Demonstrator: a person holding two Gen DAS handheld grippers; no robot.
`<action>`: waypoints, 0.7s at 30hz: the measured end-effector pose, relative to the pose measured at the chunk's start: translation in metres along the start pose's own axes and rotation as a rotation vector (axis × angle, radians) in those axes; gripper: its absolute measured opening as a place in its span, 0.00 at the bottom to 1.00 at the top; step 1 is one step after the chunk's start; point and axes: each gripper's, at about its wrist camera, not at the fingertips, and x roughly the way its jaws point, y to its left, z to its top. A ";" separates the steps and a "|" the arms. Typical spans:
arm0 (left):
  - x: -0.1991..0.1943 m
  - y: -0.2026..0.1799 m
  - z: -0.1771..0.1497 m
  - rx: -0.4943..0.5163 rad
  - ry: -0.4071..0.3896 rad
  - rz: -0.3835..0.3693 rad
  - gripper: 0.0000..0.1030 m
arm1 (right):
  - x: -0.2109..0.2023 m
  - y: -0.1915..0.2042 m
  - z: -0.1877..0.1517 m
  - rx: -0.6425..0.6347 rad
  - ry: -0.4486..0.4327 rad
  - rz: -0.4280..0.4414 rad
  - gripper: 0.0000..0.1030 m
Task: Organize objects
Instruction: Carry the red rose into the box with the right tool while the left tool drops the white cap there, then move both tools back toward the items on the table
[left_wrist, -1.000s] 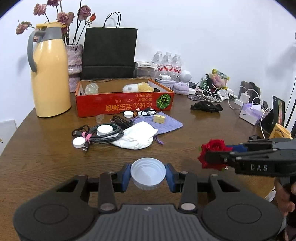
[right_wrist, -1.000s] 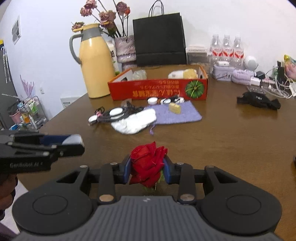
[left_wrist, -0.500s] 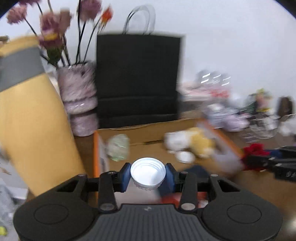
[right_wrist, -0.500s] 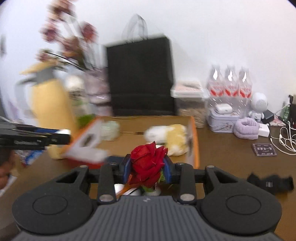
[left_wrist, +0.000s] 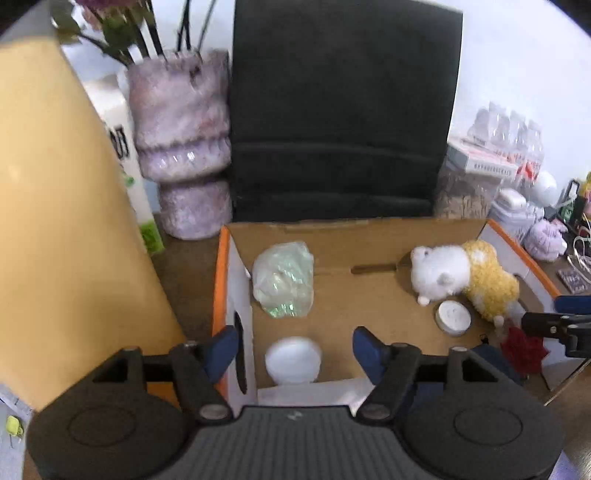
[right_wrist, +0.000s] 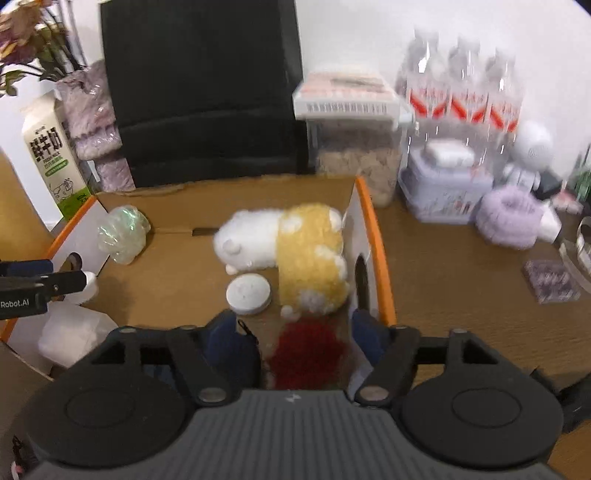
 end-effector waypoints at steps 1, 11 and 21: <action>-0.006 -0.001 0.002 0.000 -0.013 0.002 0.71 | -0.006 0.000 0.004 -0.006 -0.010 -0.010 0.75; -0.088 -0.009 0.000 -0.002 -0.053 0.005 0.78 | -0.073 -0.003 0.003 -0.014 -0.055 0.002 0.83; -0.245 -0.034 -0.128 0.066 -0.159 -0.147 0.89 | -0.191 0.012 -0.110 -0.094 -0.158 0.085 0.97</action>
